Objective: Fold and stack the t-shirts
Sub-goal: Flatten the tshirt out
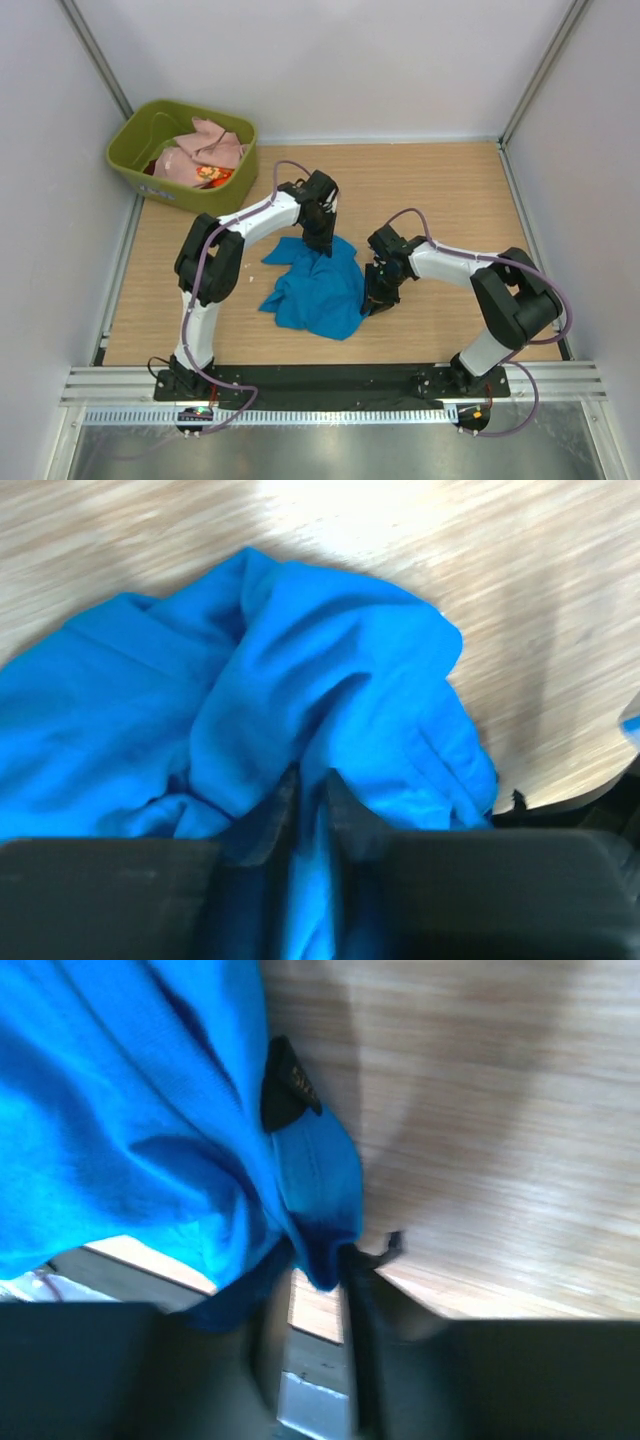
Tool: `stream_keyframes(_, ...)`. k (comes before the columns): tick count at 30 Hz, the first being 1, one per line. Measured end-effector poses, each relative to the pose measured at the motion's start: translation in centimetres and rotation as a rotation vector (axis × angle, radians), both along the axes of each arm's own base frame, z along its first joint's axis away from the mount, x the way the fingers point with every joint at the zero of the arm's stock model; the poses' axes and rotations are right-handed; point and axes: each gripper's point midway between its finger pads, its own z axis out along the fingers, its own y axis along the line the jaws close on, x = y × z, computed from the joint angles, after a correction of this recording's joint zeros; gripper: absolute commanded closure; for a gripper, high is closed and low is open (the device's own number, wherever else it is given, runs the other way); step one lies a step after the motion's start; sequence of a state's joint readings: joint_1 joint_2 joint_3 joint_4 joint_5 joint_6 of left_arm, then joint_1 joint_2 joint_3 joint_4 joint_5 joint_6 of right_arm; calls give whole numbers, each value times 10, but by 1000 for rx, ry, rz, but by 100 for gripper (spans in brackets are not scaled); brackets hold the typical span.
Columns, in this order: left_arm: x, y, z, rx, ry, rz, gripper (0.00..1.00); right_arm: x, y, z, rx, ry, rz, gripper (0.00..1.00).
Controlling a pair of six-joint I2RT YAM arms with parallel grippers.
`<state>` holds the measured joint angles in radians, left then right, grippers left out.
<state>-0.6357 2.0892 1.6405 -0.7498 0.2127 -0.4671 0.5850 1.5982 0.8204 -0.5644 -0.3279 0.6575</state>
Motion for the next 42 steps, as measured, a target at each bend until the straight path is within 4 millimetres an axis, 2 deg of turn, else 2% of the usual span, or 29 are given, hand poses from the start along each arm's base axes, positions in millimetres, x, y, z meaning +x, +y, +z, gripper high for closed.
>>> stream_keyframes(1,0,-1,-1,-5,0,0,97,1,-1,0,-6,-5,0,80)
stream_keyframes(2,-2,-1,-1,-8,0,-1,100,3,-2,-2,-19,-12,3,95)
stream_keyframes(3,-3,0,-2,-7,-2,-2,100,4,-3,-2,-26,-18,6,99)
stream_keyframes(7,-4,11,12,11,-48,11,100,18,-8,13,-76,-70,35,99)
stream_keyframes(9,-2,19,38,7,-118,29,100,30,-6,32,-86,-126,55,99)
stream_keyframes(11,1,28,85,-18,-230,59,100,39,-1,60,-75,-198,78,99)
stream_keyframes(13,-1,39,133,-54,-338,92,100,43,10,99,-40,-285,112,99)
stream_keyframes(14,-5,47,165,-87,-410,114,100,43,18,122,-10,-338,135,99)
stream_keyframes(17,-28,75,252,-201,-604,171,100,29,46,198,110,-499,211,99)
stream_keyframes(19,-53,99,308,-294,-728,211,100,16,63,246,199,-583,260,99)
stream_keyframes(21,-79,120,353,-374,-826,237,100,-1,74,292,298,-658,302,99)
stream_keyframes(23,-104,141,394,-448,-917,258,100,-11,76,333,381,-725,313,99)
stream_keyframes(25,-128,162,426,-499,-986,281,100,-17,74,364,449,-776,309,99)
stream_keyframes(27,-147,179,446,-532,-1030,297,100,-22,73,388,511,-814,301,99)
stream_keyframes(30,-157,187,454,-537,-1042,303,100,-27,75,407,561,-829,299,99)
stream_keyframes(33,-147,180,437,-499,-1002,297,100,-17,77,406,514,-824,274,99)
stream_keyframes(36,-121,158,400,-433,-916,273,100,4,69,384,365,-809,210,99)
stream_keyframes(38,-99,137,368,-389,-847,250,100,19,55,363,247,-781,163,99)
stream_keyframes(40,-73,109,328,-351,-757,217,99,39,32,338,131,-743,90,99)
stream_keyframes(41,-57,93,304,-328,-700,203,95,51,14,323,68,-719,38,99)
stream_keyframes(42,-45,79,286,-319,-660,191,85,62,-7,306,0,-687,-20,99)
